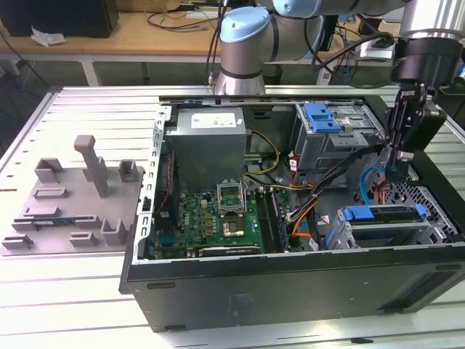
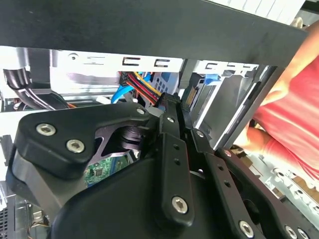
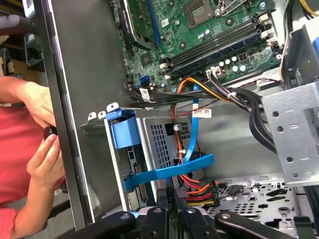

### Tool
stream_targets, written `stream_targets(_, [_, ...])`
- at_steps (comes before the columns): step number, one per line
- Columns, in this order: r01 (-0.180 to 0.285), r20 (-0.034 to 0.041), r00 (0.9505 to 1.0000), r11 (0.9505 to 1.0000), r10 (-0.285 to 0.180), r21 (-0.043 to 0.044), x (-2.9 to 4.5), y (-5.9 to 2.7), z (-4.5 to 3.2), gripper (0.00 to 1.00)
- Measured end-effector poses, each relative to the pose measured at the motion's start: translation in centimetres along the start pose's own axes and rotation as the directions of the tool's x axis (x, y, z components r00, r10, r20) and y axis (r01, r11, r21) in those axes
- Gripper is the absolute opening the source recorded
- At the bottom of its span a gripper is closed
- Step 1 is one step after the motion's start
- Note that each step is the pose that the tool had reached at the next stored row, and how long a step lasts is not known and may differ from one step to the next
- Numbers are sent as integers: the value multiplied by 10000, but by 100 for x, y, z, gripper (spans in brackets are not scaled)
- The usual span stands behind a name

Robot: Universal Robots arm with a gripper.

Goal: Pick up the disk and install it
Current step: 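Insert the first disk wire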

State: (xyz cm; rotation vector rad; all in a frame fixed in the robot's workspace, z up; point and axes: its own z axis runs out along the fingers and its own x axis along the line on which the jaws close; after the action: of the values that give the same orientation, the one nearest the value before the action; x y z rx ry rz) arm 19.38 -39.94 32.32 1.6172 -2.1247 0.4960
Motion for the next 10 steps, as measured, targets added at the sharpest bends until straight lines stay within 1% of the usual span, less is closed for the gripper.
stream_targets(3, [31, 125, 9999, 10000, -31, -14, 39, -6, 17, 17])
stream_targets(4, [57, 212, 9998, 10000, -56, -17, 70, -11, 24, 17])
stream_targets(6, [101, 354, 9993, 9999, -100, -16, 125, -19, 25, 17])
stream_targets(8, [121, 476, 9988, 9999, -120, -24, 170, -23, 15, 17])
stream_targets(9, [127, 522, 9986, 9999, -125, -28, 201, -22, 1, 17])
stream_targets(10, [129, 546, 9984, 9999, -127, -29, 217, -22, -5, 17])
